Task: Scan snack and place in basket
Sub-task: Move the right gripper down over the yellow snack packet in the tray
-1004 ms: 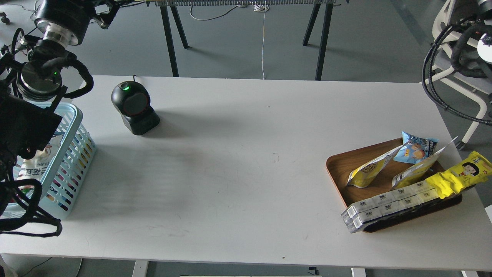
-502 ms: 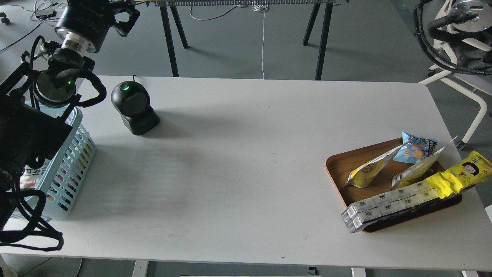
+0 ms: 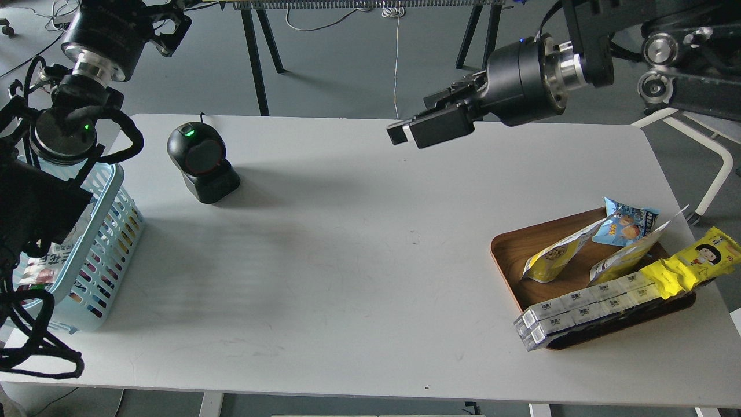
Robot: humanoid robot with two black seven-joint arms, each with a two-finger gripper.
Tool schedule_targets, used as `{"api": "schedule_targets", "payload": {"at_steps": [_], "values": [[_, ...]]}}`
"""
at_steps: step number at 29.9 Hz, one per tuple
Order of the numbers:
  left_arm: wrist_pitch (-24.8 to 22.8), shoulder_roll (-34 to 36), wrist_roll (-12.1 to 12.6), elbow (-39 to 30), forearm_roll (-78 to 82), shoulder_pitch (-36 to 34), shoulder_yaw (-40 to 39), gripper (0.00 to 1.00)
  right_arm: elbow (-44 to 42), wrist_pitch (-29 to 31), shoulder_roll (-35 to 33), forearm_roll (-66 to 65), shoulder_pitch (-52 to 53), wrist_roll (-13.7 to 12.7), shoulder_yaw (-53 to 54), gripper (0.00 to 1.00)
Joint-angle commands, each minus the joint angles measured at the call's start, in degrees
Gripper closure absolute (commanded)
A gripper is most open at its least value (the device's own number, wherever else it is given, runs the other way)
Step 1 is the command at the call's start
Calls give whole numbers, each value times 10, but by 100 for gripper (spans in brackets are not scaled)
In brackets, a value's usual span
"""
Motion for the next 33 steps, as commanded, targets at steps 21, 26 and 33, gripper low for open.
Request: {"api": "schedule_targets", "payload": {"at_steps": [21, 26, 33], "values": [[0, -9, -16, 1, 0, 0, -1, 0, 76, -98, -132, -393, 0, 0, -230, 5], [0, -15, -16, 3, 0, 0, -1, 0, 9, -101, -123, -392, -60, 0, -216, 11], [0, -17, -16, 6, 1, 1, 0, 0, 0, -101, -111, -394, -94, 0, -181, 43]]}}
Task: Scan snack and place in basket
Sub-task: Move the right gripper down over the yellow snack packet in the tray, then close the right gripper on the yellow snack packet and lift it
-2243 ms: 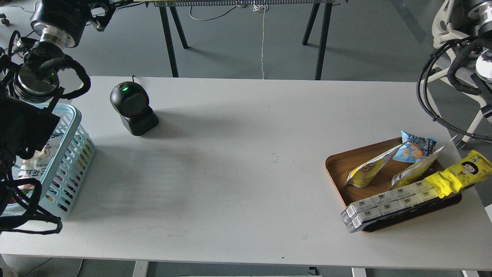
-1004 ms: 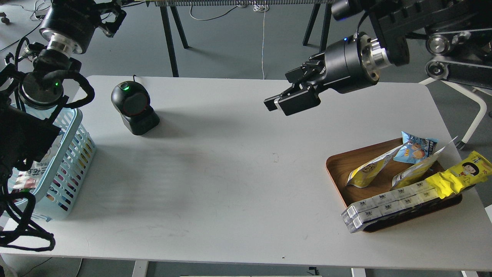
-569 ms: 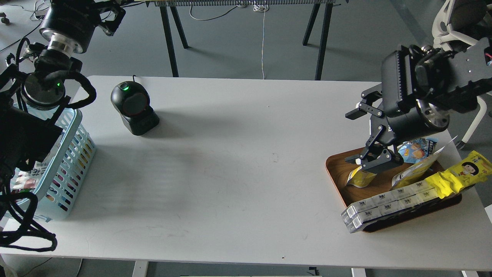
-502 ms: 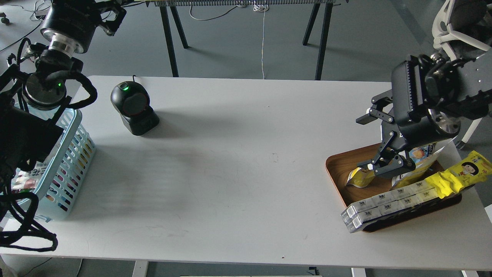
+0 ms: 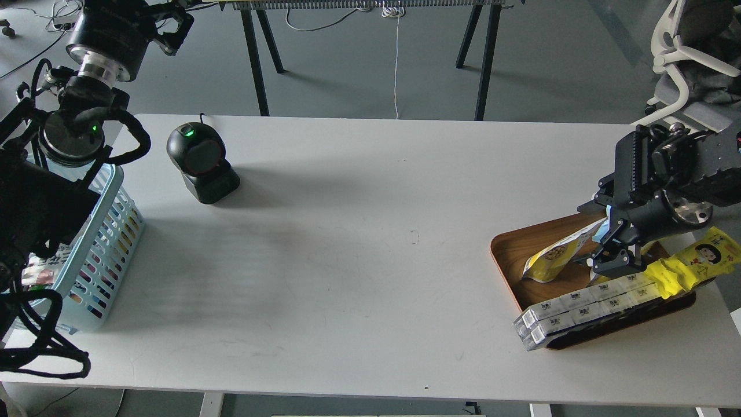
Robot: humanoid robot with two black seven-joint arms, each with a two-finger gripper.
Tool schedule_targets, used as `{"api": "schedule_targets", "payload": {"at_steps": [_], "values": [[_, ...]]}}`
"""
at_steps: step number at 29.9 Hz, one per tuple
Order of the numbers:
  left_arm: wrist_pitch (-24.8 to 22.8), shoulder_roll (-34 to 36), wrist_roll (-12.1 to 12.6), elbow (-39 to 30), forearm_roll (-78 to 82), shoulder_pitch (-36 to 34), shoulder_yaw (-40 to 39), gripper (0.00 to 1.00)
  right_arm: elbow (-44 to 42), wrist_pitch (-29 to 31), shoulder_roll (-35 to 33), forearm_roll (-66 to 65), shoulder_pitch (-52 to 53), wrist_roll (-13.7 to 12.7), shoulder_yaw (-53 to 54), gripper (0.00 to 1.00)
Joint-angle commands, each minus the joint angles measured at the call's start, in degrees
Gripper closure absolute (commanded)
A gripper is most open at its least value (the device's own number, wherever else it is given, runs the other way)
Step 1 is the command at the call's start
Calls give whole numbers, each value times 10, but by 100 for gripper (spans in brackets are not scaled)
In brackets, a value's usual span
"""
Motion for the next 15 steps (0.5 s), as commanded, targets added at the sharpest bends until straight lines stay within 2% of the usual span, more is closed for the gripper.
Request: {"api": "schedule_targets", "payload": {"at_steps": [1, 7, 13, 15], "values": [[0, 0, 0, 1, 0, 1, 0, 0, 0, 1, 3, -3, -4, 0, 5, 49], [0, 1, 0, 2, 0, 1, 1, 0, 0, 1, 2, -6, -1, 0, 3, 77], [0, 5, 0, 2, 0, 1, 1, 0, -7, 1, 1, -15, 2, 0, 2, 82], [0, 5, 0, 2, 0, 1, 1, 0, -10, 1, 2, -15, 3, 0, 2, 87]]}}
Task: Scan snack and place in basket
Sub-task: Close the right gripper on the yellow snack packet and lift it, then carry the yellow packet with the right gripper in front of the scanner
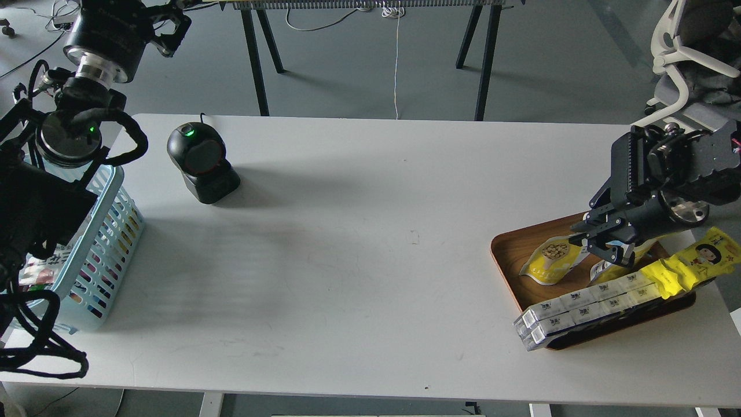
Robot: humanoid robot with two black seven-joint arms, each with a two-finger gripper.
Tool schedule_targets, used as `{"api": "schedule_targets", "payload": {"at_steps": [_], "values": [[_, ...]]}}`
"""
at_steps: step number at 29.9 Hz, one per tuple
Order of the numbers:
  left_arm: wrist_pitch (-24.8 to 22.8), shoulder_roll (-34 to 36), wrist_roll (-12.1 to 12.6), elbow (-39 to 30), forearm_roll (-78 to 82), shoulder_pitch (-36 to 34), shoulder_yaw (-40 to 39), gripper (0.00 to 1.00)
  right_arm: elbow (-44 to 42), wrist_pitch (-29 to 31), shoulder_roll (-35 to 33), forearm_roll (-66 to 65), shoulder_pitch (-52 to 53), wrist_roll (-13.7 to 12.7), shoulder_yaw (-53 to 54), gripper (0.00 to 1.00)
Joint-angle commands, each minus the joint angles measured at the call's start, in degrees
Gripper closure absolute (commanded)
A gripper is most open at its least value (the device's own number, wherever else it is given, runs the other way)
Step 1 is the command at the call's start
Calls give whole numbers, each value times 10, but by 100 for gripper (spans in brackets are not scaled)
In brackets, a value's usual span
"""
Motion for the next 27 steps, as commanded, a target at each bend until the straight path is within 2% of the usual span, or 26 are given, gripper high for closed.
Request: {"api": "schedule_targets", "payload": {"at_steps": [1, 2, 13, 18, 22, 27], "values": [[0, 0, -1, 0, 0, 0, 0, 0, -5, 0, 1, 1, 2, 0, 1, 96], [0, 0, 0, 0, 0, 0, 0, 0, -8, -1, 1, 2, 1, 0, 3, 100], [0, -3, 0, 2, 0, 0, 1, 0, 0, 3, -3, 24, 19, 0, 45, 100], [0, -3, 0, 2, -1, -1, 0, 0, 6, 6, 6, 77, 65, 0, 59, 100], [0, -3, 0, 2, -1, -1, 0, 0, 9, 6, 48, 108, 106, 0, 61, 100], [0, -4, 0, 2, 0, -1, 0, 0, -4, 7, 128, 168, 107, 0, 75, 100]]}}
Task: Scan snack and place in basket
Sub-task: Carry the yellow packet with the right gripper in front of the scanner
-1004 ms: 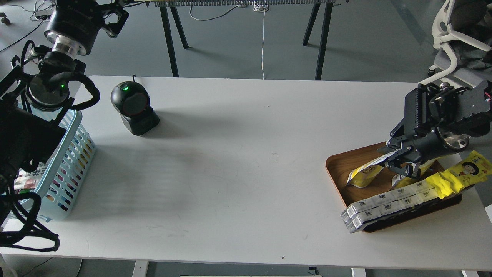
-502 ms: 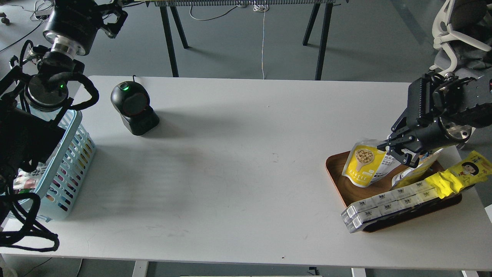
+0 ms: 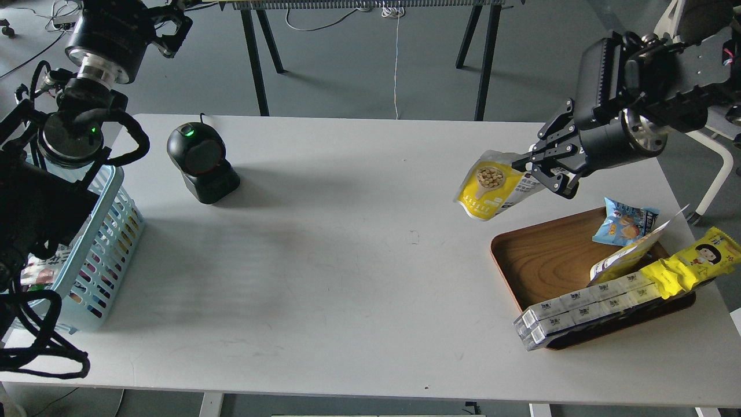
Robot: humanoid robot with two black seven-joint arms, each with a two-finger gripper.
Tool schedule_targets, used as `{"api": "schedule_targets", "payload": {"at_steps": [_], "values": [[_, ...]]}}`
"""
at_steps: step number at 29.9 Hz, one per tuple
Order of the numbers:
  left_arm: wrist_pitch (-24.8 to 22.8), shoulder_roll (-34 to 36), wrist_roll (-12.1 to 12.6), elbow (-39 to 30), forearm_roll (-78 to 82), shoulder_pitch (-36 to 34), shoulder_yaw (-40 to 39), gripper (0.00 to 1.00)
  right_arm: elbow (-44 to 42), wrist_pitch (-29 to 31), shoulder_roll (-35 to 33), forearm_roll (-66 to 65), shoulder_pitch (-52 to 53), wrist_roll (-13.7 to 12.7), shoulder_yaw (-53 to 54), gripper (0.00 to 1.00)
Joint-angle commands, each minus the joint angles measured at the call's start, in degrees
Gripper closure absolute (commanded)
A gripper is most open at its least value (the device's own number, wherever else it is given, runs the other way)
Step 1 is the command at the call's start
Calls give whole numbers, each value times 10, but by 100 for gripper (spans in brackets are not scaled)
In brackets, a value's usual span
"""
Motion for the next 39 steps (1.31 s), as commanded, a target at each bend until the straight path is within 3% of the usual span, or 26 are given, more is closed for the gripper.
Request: {"api": "schedule_targets", "payload": {"at_steps": [1, 12, 19, 30, 39], "values": [[0, -1, 0, 0, 0, 0, 0, 0, -14, 0, 61, 37, -3, 0, 14, 100], [0, -3, 0, 0, 0, 0, 0, 0, -128, 0, 244, 98, -53, 0, 39, 100], [0, -2, -1, 0, 0, 1, -1, 0, -245, -2, 349, 98, -107, 0, 39, 100], [0, -3, -3, 0, 0, 2, -1, 0, -312, -2, 355, 120, -142, 0, 40, 100], [0, -2, -3, 0, 0, 3, -2, 0, -315, -2, 355, 135, -144, 0, 37, 100]]}}
